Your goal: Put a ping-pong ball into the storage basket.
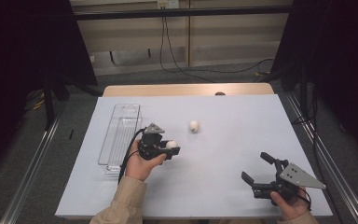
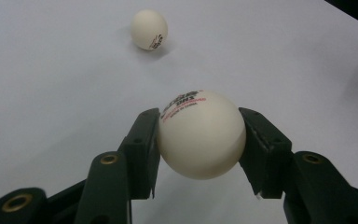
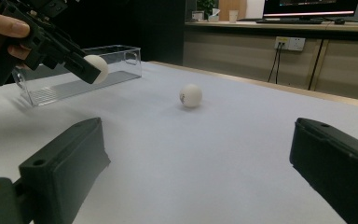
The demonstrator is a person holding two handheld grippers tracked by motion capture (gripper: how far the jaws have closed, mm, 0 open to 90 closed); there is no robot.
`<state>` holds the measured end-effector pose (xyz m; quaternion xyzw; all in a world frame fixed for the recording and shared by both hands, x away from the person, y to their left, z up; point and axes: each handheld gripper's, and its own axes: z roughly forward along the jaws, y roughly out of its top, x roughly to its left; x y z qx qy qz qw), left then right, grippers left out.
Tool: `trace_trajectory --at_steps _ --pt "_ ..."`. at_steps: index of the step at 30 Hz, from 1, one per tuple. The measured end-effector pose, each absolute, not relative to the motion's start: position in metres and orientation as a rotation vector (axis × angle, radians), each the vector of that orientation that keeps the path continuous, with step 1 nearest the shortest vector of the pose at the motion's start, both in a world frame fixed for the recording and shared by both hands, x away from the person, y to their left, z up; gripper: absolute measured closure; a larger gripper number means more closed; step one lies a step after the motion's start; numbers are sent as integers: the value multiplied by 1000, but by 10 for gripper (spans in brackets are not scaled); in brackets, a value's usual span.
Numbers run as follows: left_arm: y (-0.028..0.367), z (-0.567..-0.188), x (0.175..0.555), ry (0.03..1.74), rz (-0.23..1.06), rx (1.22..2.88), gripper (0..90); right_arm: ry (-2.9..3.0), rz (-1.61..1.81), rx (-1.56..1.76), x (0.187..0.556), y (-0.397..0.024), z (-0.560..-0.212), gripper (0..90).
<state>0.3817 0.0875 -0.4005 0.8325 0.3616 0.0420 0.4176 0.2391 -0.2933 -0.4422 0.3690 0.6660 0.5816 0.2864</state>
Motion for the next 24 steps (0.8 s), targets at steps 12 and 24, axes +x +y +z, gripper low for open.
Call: trace_trajectory --at_steps 12,24 --pt "93 -397 383 918 112 2080 511 1777 1556 989 239 -294 -442 27" --pt "99 -393 384 930 124 2073 511 1777 1556 988 239 -294 -442 27"
